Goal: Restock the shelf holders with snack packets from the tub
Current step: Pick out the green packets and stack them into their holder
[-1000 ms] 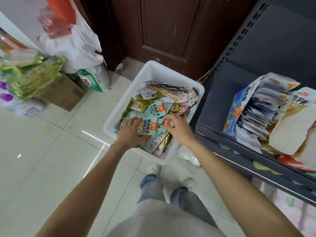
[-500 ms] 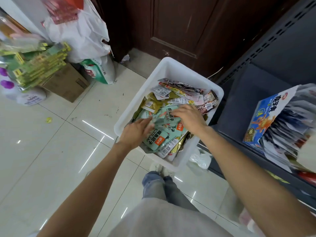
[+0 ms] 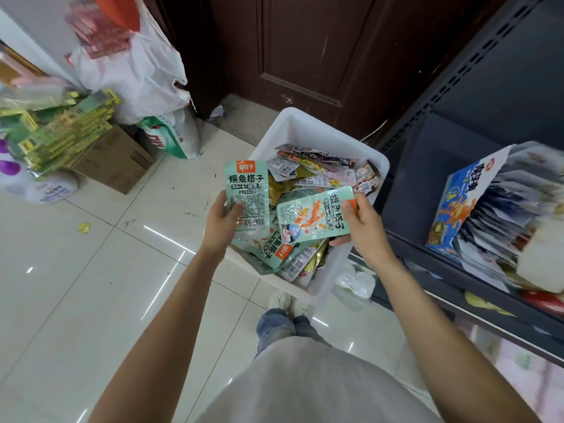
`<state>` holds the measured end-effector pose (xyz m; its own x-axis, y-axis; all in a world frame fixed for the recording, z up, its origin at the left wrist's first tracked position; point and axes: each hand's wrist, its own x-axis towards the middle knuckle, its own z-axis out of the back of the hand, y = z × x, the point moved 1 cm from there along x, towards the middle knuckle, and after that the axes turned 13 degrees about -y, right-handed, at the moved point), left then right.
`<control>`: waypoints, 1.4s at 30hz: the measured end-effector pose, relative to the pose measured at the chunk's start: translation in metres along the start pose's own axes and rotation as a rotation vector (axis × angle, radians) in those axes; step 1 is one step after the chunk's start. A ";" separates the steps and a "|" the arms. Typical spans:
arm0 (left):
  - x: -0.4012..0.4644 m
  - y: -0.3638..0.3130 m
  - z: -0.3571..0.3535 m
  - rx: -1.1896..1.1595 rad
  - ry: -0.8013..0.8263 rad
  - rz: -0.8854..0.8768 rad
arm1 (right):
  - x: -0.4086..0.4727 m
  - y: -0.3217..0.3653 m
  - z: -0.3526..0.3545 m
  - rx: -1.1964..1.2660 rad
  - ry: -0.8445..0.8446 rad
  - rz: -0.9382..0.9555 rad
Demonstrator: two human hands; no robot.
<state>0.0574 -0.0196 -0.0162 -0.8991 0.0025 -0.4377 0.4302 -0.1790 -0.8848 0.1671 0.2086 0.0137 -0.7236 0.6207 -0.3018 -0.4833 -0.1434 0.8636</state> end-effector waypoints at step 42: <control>-0.376 -0.074 -0.467 -0.098 1.026 0.307 | -0.158 -0.146 0.516 0.546 -1.013 0.062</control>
<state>0.4008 0.4518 0.1390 -0.2743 0.8038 -0.5279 0.6715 -0.2328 -0.7035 0.6064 0.5287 0.1433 0.1083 0.9941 -0.0036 -0.0039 0.0040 1.0000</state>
